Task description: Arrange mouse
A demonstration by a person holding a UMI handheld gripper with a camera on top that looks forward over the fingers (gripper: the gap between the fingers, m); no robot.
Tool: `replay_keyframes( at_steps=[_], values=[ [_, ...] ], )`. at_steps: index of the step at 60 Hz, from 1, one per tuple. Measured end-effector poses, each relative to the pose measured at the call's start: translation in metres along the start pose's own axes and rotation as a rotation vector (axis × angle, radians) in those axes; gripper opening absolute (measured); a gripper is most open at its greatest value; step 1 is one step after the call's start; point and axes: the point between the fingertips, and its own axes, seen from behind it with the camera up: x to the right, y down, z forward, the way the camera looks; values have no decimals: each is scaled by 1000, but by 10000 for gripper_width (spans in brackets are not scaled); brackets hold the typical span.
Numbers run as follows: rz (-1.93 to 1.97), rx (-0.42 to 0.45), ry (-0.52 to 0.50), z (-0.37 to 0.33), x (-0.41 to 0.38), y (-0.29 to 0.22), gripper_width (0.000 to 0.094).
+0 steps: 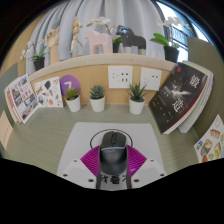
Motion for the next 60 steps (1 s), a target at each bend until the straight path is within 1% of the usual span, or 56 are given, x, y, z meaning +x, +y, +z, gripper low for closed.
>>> replay_keyframes(
  at_steps=[2, 4, 11, 21, 22, 23, 24, 25, 28, 29, 31, 36, 46, 52, 60],
  values=[
    [7, -26, 3, 3, 0, 8, 353],
    [25, -2, 5, 5, -1, 5, 350],
    [37, -3, 4, 5, -1, 6, 361],
    [43, -33, 16, 8, -1, 8, 504],
    [42, -37, 19, 8, -1, 9, 531],
    [42, -41, 22, 7, -1, 9, 576],
    [39, -43, 26, 6, -1, 8, 662],
    [34, -42, 30, 5, -2, 7, 701],
    [28, -24, 30, -3, -7, 1, 861],
    [30, -16, 26, -6, -9, -2, 875],
    [38, 2, 17, -14, -14, -8, 851],
    [60, 59, 12, -41, -24, -27, 854],
    [73, 163, 78, -124, -45, -52, 859],
    [84, 227, 113, -176, -62, -52, 861],
    [86, 299, 108, -231, -95, -36, 861]
  ],
)
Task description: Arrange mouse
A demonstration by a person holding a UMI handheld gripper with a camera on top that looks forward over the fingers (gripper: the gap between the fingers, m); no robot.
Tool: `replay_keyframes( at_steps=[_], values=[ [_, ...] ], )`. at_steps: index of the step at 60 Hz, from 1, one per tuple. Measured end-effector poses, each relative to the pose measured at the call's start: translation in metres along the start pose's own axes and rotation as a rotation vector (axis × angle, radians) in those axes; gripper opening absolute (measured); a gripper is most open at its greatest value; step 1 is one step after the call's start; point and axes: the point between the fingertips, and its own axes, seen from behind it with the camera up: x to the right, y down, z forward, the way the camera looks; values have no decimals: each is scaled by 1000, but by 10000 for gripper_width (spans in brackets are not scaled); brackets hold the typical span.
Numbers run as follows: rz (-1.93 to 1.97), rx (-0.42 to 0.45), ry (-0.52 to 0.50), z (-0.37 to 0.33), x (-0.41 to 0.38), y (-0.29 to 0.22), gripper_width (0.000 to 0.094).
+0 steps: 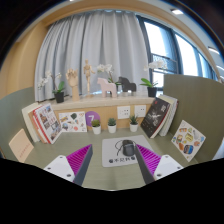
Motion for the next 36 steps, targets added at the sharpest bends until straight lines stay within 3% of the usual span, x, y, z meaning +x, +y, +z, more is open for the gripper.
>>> replay_keyframes(
  at_steps=[16, 36],
  values=[
    [-15, -9, -38, -70, -50, 61, 859],
    [-29, -46, -51, -92, -105, 107, 852]
  ],
)
